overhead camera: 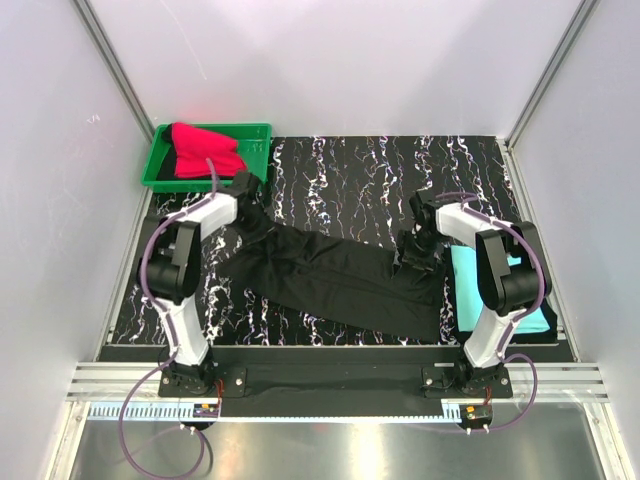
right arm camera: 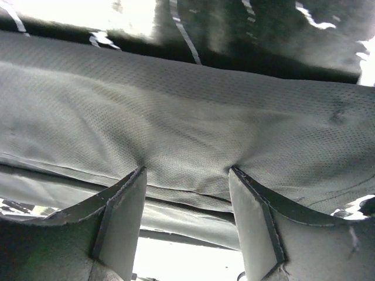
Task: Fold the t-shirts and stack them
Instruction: Fold the tshirt
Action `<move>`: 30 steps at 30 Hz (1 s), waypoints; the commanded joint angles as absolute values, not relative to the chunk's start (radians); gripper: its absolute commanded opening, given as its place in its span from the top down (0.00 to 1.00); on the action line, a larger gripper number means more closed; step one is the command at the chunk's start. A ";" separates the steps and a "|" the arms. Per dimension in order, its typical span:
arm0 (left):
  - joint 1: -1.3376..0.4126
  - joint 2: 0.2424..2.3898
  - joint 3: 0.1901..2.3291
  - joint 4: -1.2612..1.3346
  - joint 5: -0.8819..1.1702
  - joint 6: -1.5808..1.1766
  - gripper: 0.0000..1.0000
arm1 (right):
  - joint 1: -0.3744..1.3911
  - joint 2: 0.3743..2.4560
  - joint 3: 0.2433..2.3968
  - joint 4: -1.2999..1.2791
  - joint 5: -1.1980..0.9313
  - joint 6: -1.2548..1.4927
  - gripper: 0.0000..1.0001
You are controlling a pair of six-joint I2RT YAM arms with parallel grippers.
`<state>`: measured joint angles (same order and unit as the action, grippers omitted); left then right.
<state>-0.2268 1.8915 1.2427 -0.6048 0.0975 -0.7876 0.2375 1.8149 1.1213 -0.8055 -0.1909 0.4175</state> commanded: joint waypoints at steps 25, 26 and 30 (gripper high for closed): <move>-0.263 2.614 2.223 -0.501 0.325 -0.761 0.51 | 0.222 1.839 1.055 -0.709 -0.293 0.581 0.31; -0.252 2.621 2.227 -0.473 0.356 -0.788 0.51 | 0.222 1.839 1.048 -0.695 -0.328 0.607 0.31; -0.215 2.677 2.308 -0.365 0.419 -0.821 0.53 | 0.222 1.835 0.988 -0.595 -0.412 0.780 0.31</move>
<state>-0.2485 2.6034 2.2494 -0.4492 0.3717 -0.7959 0.2195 1.8046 1.0565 -0.7464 -0.3500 0.6338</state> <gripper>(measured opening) 0.477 0.688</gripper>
